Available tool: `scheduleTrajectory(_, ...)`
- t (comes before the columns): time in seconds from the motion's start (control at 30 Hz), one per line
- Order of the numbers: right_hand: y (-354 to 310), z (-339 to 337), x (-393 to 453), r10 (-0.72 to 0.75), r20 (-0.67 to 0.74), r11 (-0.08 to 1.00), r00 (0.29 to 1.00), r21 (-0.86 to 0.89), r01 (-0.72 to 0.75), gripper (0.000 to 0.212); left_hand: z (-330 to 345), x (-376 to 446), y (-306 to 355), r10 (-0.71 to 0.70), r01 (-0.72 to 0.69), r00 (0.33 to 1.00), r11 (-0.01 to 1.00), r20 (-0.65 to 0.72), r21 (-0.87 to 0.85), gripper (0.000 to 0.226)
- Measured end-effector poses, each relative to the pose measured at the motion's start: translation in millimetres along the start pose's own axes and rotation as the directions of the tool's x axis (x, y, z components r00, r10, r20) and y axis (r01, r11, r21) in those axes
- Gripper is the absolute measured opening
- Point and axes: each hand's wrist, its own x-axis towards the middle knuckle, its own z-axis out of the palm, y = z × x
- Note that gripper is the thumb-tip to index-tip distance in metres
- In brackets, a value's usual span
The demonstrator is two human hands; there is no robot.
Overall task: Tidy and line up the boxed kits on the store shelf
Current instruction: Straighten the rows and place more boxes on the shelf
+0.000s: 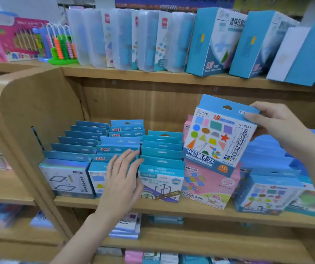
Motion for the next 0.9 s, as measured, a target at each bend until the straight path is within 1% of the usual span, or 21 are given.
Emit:
scheduleTrajectory(0.1, 4, -13, -12, 0.010, -0.059, 1.000, 0.998, 0.010, -0.010, 0.020, 1, 9, 12, 0.014, -0.015, 0.999, 0.999, -0.030, -0.037, 0.038)
scheduleTrajectory(0.23, 21, -57, -35, 0.047, -0.175, 0.999, 0.983, -0.011, -0.050, 0.020, 18, 29, 47, 0.079, -0.083, 0.996, 0.991, -0.043, -0.105, 0.037)
scheduleTrajectory(0.37, 33, -113, -67, 0.082, -0.274, 0.996, 0.958, -0.003, -0.086, 0.019, 42, 50, 95, 0.196, -0.200, 0.980, 0.963, -0.042, -0.179, 0.040)
scheduleTrajectory(0.43, 40, -142, -83, 0.088, -0.328, 0.996, 0.940, 0.021, -0.086, 0.019, 53, 62, 124, 0.229, -0.235, 0.972, 0.948, -0.051, -0.217, 0.040)
scheduleTrajectory(0.53, 58, -191, -101, 0.059, -0.396, 0.997, 0.916, -0.018, -0.072, 0.019, 69, 79, 171, 0.261, -0.272, 0.962, 0.922, -0.078, -0.276, 0.038)
scheduleTrajectory(0.6, 73, -224, -105, -0.002, -0.428, 0.995, 0.904, -0.095, -0.043, 0.019, 83, 89, 206, 0.273, -0.289, 0.957, 0.912, -0.095, -0.289, 0.037)
scheduleTrajectory(0.67, 85, -258, -106, -0.062, -0.435, 0.984, 0.898, -0.179, -0.019, 0.025, 100, 102, 247, 0.280, -0.303, 0.953, 0.904, -0.118, -0.300, 0.036)
scheduleTrajectory(0.7, 90, -267, -104, -0.095, -0.437, 0.976, 0.894, -0.218, -0.003, 0.025, 106, 107, 262, 0.278, -0.300, 0.954, 0.903, -0.114, -0.308, 0.036)
scheduleTrajectory(0.73, 97, -277, -99, -0.125, -0.436, 0.965, 0.891, -0.261, 0.008, 0.020, 111, 111, 276, 0.279, -0.299, 0.954, 0.905, -0.108, -0.303, 0.035)
scheduleTrajectory(0.77, 105, -290, -95, -0.152, -0.427, 0.947, 0.892, -0.321, 0.007, 0.014, 118, 118, 293, 0.281, -0.299, 0.954, 0.908, -0.102, -0.294, 0.034)
scheduleTrajectory(0.83, 117, -311, -83, -0.190, -0.388, 0.877, 0.902, -0.480, -0.022, 0.015, 128, 131, 324, 0.280, -0.292, 0.956, 0.918, -0.082, -0.269, 0.034)
scheduleTrajectory(0.9, 126, -325, -73, -0.225, -0.317, 0.801, 0.921, -0.598, -0.010, 0.014, 136, 138, 346, 0.299, -0.297, 0.954, 0.924, -0.029, -0.243, 0.040)
